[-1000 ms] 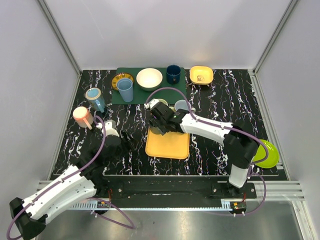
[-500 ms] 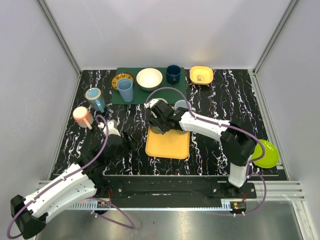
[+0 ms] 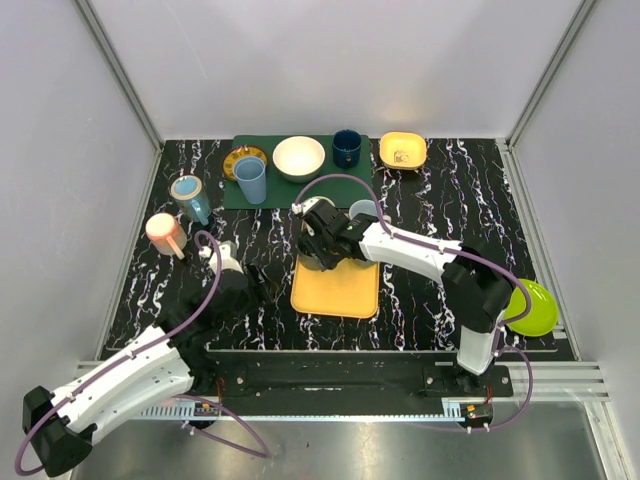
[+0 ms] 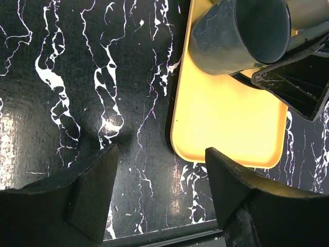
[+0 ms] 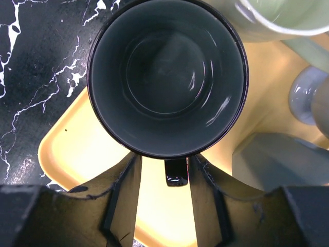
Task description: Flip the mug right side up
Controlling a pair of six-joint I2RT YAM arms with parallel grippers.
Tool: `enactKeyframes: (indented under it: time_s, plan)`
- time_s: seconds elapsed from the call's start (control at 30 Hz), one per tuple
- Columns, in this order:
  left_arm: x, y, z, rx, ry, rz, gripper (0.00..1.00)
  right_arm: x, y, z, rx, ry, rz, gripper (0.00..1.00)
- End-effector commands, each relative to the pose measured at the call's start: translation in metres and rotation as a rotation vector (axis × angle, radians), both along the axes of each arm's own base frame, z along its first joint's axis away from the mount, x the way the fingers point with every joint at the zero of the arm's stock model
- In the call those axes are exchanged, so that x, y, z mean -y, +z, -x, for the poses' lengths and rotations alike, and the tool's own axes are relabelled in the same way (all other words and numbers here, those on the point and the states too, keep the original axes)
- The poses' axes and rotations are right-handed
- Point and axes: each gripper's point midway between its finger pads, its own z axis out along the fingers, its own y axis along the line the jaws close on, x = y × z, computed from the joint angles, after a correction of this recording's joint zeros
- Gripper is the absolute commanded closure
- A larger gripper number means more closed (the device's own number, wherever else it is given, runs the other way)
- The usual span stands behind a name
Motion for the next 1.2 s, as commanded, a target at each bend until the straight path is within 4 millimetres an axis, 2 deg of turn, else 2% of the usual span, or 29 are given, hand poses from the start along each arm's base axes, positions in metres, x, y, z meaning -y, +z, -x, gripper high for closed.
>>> enactKeyframes:
  time_s: [0.0,0.1,0.2,0.3,0.4,0.53,0.63,0.77,0.97,1.0,1.17]
  plan:
    - [0.008,0.007,-0.003,0.027,-0.015,0.039,0.30,-0.025,0.026,0.006,-0.006,0.017,-0.114,0.55]
    - [0.008,0.007,-0.003,0.026,-0.016,0.040,0.30,-0.024,0.024,0.009,-0.015,0.008,-0.119,0.55]
    - [0.008,0.005,-0.003,0.025,-0.014,0.039,0.30,-0.019,0.019,0.005,0.002,0.003,-0.088,0.48]
    - [0.009,0.005,-0.003,0.022,-0.018,0.038,0.30,-0.018,0.015,0.002,0.010,0.005,-0.064,0.50]
    - [0.009,0.005,-0.003,0.022,-0.019,0.041,0.30,-0.018,0.010,0.000,0.006,0.004,-0.049,0.62]
    - [0.008,0.004,-0.003,0.023,-0.017,0.042,0.30,-0.016,0.007,0.000,0.005,0.006,-0.036,0.90]
    - [0.008,0.003,-0.002,0.022,-0.017,0.041,0.30,-0.012,0.005,0.000,0.004,-0.011,-0.020,1.00]
    - [0.008,0.003,-0.003,0.023,-0.014,0.044,0.30,-0.002,0.005,0.001,0.007,-0.077,-0.005,1.00]
    - [0.003,0.012,-0.006,0.061,0.021,0.064,0.30,0.006,0.029,0.009,0.031,-0.102,-0.067,1.00]
    - [0.002,0.014,-0.007,0.071,0.025,0.064,0.30,0.007,0.040,0.010,0.042,-0.100,-0.091,1.00]
    - [-0.007,0.032,-0.011,0.129,0.068,0.075,0.30,0.009,0.067,0.019,0.059,-0.086,-0.148,1.00]
